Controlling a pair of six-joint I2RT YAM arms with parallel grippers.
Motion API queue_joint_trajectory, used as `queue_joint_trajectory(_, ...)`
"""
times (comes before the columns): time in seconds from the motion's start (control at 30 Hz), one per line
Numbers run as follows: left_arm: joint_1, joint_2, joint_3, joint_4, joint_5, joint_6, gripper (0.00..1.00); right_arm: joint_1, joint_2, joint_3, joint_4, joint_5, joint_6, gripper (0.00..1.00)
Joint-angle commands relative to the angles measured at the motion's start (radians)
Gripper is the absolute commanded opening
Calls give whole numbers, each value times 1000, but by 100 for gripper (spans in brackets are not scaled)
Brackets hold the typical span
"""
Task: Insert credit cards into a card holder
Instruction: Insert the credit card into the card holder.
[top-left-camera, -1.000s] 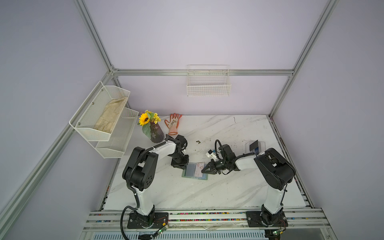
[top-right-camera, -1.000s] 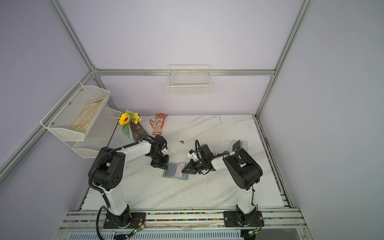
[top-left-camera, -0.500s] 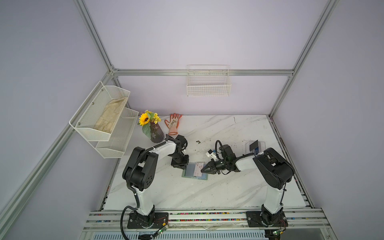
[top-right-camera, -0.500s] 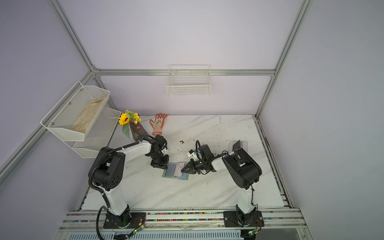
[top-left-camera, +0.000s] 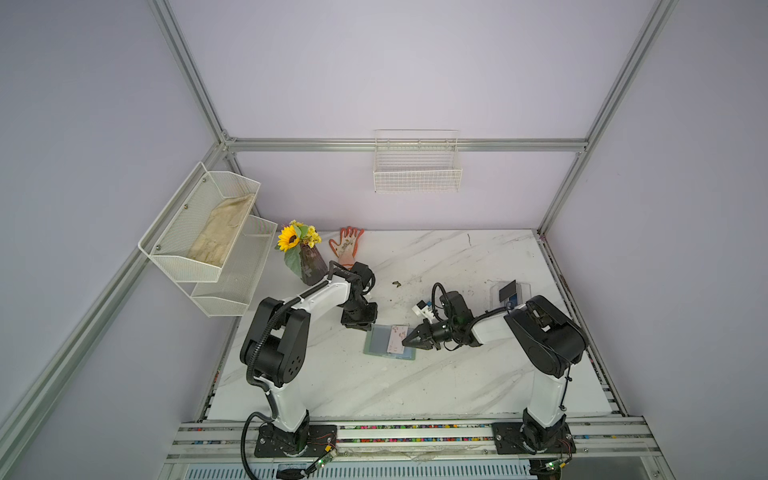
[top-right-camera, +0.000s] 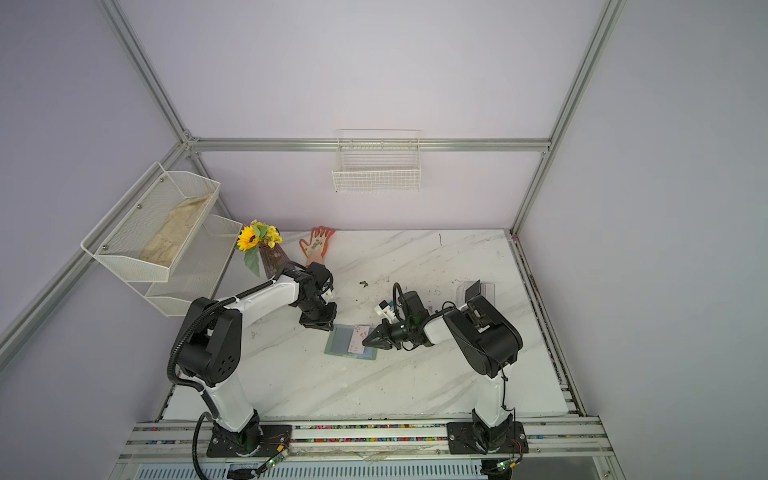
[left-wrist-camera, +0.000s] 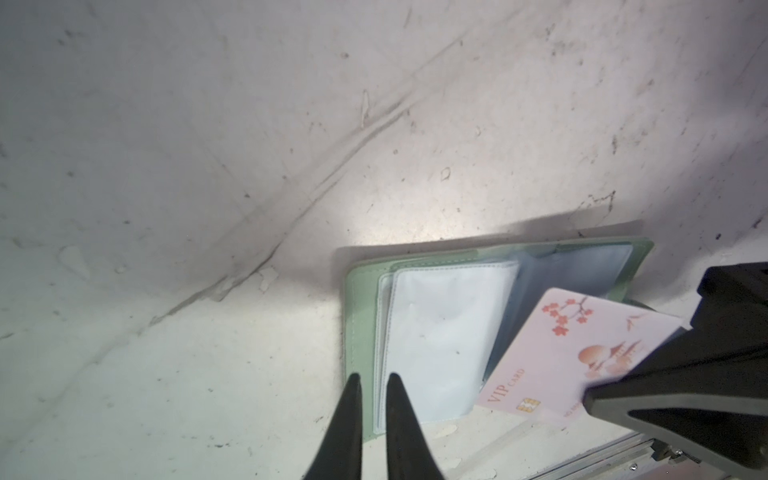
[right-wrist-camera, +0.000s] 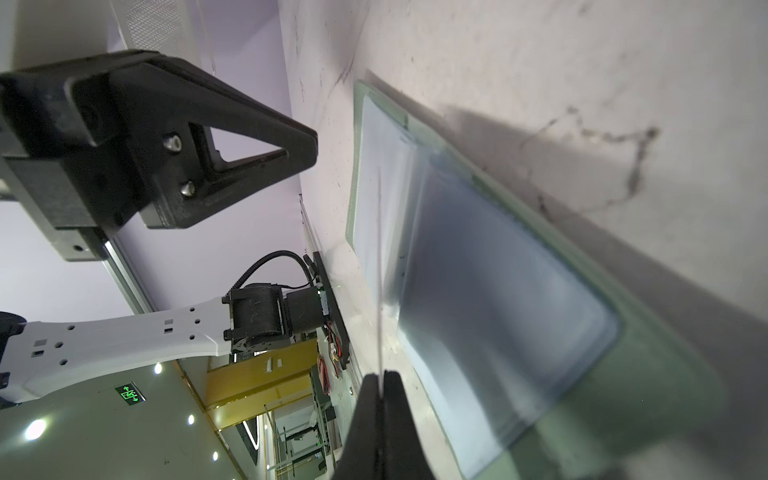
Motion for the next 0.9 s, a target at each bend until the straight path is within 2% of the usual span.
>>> queue_joint_trajectory(0.0,7,-31,-31,6,-20,-6,14,-6,19,-16,55,-7,19,0)
queue_joint_trajectory(0.4,9,8,-95,60,4,-20,13,-19,29,-27,110,-20,54,0)
queue_joint_trajectory(0.57,9,9,-98,64,3,-20,13,-19,52,-43,199,-31,109,0)
queue_joint_trajectory(0.87,9,16,-103,71,5,-21,13,-16,70,-43,239,-39,126,0)
